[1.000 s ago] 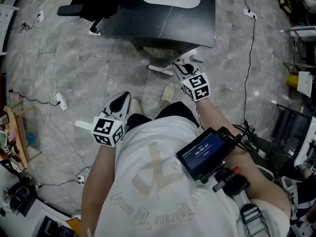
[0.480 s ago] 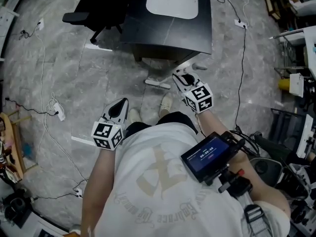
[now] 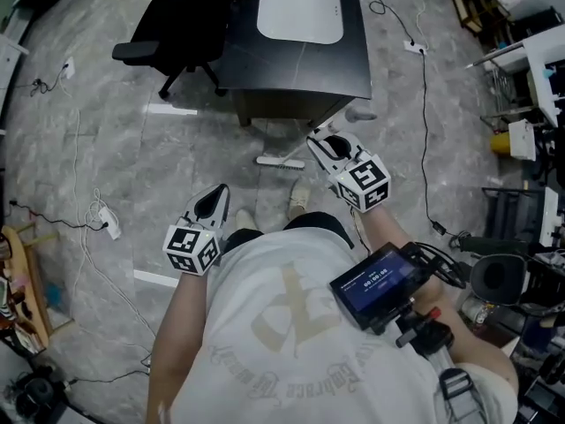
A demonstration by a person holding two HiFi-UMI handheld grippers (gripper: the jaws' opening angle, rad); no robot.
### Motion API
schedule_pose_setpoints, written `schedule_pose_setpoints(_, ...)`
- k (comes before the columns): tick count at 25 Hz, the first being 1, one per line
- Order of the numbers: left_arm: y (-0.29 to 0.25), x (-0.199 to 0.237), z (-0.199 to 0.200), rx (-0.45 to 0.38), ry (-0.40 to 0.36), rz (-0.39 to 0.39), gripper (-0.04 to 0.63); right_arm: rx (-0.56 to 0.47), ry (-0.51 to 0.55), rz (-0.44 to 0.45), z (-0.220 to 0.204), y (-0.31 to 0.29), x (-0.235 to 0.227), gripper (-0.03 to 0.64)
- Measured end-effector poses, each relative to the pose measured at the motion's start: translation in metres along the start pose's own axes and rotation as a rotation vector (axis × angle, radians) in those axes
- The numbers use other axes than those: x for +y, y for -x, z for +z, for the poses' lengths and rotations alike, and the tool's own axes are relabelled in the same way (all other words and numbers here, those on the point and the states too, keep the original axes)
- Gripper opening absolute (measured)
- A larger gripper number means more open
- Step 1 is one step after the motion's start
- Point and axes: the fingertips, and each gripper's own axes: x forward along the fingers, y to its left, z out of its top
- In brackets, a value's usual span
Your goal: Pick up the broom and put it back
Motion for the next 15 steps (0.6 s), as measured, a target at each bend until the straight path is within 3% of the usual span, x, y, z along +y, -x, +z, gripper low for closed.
schedule_pose_setpoints(15, 0.020, -0.006, 0.020, -0.048, -0.063, -0.112, 0.012, -0.154, 0.026, -0.030, 0.067, 0.040, 0.046, 0.095)
